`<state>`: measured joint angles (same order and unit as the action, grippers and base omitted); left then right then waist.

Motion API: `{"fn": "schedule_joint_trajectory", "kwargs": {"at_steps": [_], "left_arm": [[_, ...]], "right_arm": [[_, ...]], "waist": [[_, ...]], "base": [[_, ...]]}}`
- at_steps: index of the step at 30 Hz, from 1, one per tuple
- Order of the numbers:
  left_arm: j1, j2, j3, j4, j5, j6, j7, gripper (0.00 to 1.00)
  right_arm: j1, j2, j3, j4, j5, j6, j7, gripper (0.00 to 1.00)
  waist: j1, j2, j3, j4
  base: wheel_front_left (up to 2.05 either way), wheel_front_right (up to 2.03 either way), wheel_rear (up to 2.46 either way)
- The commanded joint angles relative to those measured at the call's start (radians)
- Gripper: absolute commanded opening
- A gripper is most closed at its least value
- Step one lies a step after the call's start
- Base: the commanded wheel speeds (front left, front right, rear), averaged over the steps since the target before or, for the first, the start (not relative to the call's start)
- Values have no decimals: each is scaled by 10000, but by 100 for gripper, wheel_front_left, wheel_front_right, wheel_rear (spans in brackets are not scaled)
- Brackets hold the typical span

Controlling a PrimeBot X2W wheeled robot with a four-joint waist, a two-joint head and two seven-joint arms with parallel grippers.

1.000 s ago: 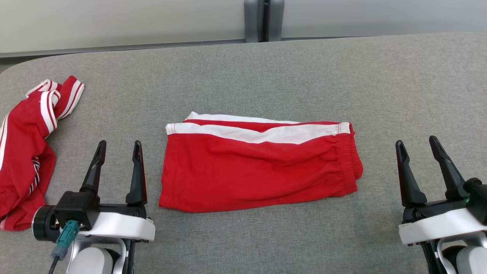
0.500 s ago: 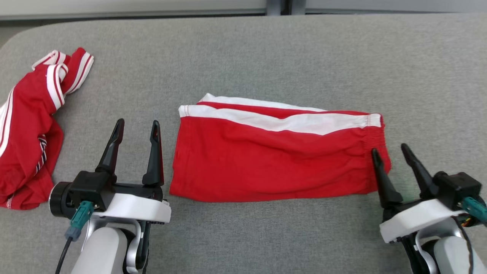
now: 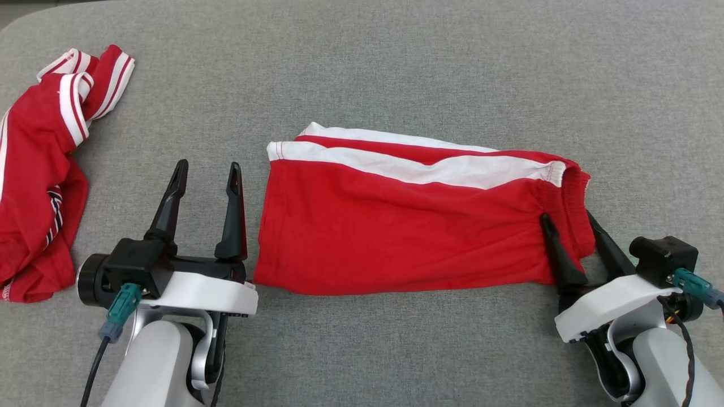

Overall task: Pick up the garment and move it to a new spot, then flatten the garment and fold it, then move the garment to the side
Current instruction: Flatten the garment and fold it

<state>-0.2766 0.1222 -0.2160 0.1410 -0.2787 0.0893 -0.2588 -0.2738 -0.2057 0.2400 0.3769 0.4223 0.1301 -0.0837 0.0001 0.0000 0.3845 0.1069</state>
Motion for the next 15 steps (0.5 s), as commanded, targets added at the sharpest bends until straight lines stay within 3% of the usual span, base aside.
{"fn": "schedule_joint_trajectory", "kwargs": {"at_steps": [1,15], "left_arm": [[-212,42,73,2,37,18,-55,100],[-59,32,169,57,42,98,-76,100]], "right_arm": [[187,9,253,400,260,7,99,0],[374,-1657,89,492,1846,-16,-424,0]], "waist": [[-1,0,9,-63],[-1,0,-207,-428]], "base": [[0,0,0],[0,0,0]]}}
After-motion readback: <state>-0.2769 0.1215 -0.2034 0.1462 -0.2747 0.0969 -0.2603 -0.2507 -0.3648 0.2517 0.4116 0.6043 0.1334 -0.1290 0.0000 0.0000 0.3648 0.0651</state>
